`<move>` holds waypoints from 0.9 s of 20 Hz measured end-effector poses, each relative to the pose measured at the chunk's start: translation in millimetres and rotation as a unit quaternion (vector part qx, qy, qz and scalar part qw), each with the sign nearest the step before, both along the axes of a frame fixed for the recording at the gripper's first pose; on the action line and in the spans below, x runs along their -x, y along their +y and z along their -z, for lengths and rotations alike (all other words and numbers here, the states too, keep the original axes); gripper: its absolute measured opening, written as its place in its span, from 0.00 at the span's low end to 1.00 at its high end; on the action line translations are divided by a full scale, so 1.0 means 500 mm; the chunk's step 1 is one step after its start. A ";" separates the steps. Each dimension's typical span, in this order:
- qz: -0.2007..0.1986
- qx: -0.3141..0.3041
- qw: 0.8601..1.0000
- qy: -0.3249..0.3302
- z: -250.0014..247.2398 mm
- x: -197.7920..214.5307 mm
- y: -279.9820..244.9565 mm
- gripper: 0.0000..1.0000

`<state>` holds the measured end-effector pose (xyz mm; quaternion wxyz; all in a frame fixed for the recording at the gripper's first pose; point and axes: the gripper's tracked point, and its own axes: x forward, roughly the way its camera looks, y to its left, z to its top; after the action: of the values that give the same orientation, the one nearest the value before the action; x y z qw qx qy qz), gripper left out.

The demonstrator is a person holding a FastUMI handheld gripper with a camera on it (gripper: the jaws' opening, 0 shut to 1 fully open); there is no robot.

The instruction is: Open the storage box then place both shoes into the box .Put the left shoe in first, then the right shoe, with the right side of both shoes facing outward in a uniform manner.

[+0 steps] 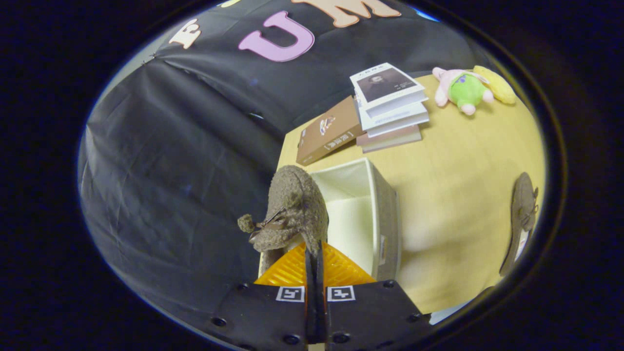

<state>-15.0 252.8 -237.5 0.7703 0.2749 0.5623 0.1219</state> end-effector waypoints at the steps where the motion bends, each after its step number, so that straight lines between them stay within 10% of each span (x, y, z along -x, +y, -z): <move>1: -0.004 0.007 1.000 0.005 0.013 0.003 0.010 0.03; 18: -0.053 0.133 0.987 0.076 0.205 0.036 0.096 0.06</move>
<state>-32.9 300.6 -340.2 0.7474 0.1485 0.6442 0.0656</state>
